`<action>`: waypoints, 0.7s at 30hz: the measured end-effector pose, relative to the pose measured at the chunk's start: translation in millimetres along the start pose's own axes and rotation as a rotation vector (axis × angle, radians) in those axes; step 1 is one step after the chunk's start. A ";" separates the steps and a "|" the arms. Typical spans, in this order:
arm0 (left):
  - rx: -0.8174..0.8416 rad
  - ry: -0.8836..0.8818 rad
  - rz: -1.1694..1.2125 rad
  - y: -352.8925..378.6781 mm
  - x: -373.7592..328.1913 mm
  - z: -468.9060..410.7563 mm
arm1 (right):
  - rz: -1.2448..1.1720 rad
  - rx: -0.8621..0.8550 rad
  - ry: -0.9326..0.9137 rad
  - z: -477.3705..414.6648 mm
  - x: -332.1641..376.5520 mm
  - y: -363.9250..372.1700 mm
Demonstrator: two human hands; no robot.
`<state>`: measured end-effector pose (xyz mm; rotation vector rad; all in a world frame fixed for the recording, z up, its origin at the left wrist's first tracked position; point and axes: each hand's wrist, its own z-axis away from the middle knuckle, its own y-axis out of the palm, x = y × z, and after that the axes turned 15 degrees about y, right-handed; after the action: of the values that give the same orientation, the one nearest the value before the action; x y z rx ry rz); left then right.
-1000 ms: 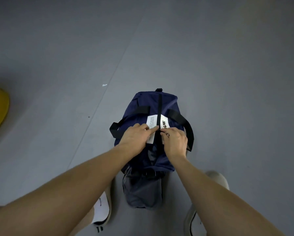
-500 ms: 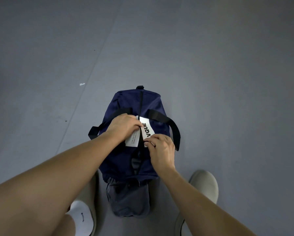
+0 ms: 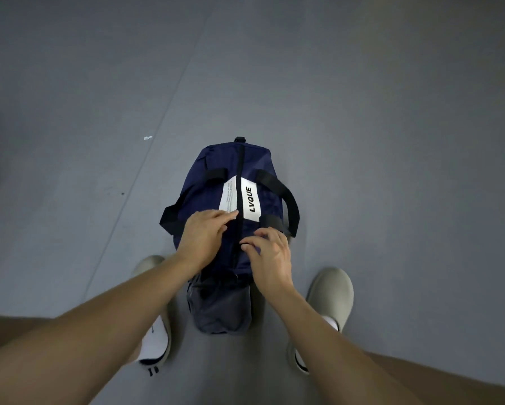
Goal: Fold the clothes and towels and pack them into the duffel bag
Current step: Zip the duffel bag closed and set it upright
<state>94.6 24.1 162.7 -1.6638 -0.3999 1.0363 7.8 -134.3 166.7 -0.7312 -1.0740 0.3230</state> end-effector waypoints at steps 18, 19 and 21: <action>-0.046 -0.216 0.151 23.6 -34.2 162.9 | 0.187 0.069 -0.049 70.1 -43.0 9.6; -0.011 -0.215 0.128 29.1 -33.0 166.0 | 0.217 0.063 -0.064 73.1 -49.7 10.6; 0.072 -0.191 0.087 42.9 -28.0 170.1 | 0.276 0.069 -0.070 79.7 -65.4 14.8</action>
<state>-66.0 92.6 129.7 -1.5346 -0.4129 1.2653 -91.0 -130.5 134.2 -0.8114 -1.0236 0.6227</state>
